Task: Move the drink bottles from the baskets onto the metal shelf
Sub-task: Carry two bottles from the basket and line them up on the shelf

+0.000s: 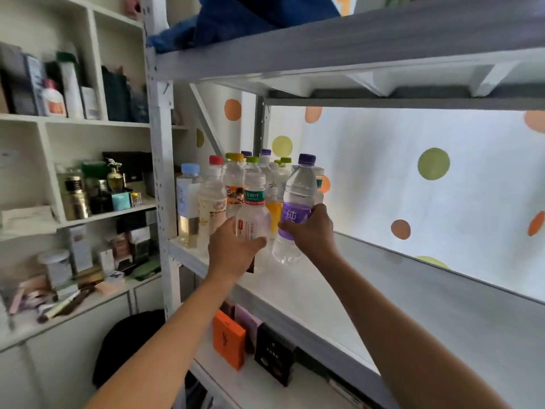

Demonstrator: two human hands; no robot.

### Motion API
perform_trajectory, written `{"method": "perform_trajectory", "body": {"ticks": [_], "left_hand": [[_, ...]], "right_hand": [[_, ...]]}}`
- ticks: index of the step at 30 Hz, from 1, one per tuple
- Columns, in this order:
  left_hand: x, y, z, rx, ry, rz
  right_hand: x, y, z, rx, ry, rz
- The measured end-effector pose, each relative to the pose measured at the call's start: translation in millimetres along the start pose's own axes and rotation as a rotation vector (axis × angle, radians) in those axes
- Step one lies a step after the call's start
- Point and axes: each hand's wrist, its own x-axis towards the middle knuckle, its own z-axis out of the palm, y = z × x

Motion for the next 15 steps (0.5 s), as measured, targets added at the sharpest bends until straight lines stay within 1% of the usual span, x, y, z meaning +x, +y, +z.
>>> {"method": "perform_trajectory", "body": {"ticks": [2, 5, 8, 15], "left_hand": [[8, -8, 16, 0.023, 0.003, -0.021], [17, -19, 33, 0.031, 0.006, 0.0], [28, -23, 48, 0.111, 0.041, 0.037], [45, -24, 61, 0.282, 0.054, 0.008]], "right_hand": [[19, 10, 7, 0.003, -0.023, 0.022], [39, 25, 19, -0.017, -0.03, 0.034], [55, 34, 30, -0.039, -0.037, 0.042], [78, 43, 47, -0.098, -0.012, 0.036]]}}
